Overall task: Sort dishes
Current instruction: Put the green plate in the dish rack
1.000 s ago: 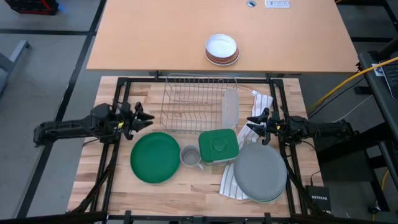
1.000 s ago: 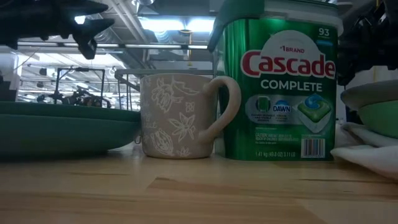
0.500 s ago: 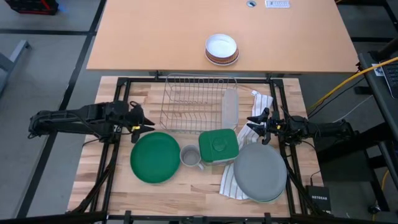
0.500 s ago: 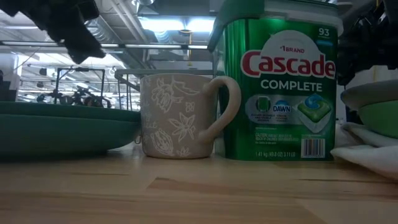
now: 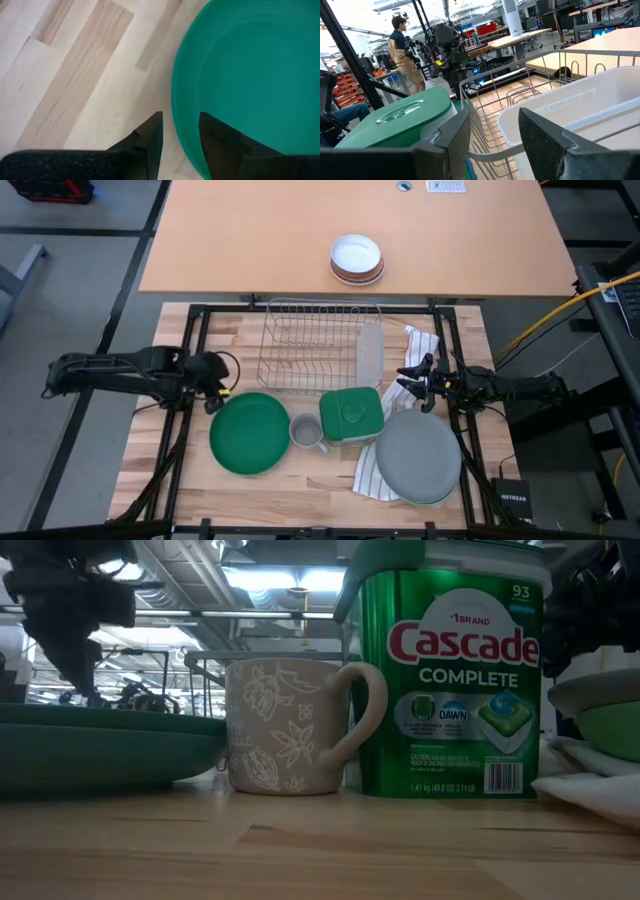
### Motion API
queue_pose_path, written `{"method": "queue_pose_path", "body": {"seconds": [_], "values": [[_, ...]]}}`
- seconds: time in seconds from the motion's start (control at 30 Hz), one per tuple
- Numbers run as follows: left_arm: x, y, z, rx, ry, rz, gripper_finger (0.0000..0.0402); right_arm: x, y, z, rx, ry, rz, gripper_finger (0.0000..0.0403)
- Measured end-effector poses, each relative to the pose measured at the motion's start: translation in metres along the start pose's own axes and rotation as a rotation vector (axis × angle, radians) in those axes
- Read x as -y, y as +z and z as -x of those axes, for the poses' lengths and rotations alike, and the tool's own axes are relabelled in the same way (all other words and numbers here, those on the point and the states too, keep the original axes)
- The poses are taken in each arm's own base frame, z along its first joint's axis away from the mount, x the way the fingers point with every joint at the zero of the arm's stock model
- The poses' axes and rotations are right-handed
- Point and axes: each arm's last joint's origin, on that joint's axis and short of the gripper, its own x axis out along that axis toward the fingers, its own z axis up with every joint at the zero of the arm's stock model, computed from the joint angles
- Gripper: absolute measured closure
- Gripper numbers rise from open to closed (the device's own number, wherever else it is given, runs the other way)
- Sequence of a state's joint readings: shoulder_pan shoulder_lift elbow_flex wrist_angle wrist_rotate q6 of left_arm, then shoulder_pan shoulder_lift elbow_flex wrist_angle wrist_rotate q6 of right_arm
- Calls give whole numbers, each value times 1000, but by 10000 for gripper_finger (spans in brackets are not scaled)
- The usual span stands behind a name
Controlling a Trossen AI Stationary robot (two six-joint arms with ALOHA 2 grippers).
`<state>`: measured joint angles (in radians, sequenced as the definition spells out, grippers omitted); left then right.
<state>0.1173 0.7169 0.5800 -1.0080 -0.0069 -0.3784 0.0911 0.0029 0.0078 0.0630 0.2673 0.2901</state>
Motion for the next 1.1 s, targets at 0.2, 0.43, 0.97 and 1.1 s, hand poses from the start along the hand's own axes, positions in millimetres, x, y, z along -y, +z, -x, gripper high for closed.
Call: {"method": "queue_pose_path", "body": {"seconds": [0.2,0.43,0.97,1.1], "values": [[2,7,-16,-95,58,36,286,0,0,0,-2,-1,0,230],[8,20,-35,-125,70,18,286,0,0,0,-5,-1,1,230],[10,26,-64,-257,126,-1,293,0,-1,0,-7,-2,2,230],[10,25,-67,-274,132,-15,329,0,-1,0,-8,-2,2,230]]}}
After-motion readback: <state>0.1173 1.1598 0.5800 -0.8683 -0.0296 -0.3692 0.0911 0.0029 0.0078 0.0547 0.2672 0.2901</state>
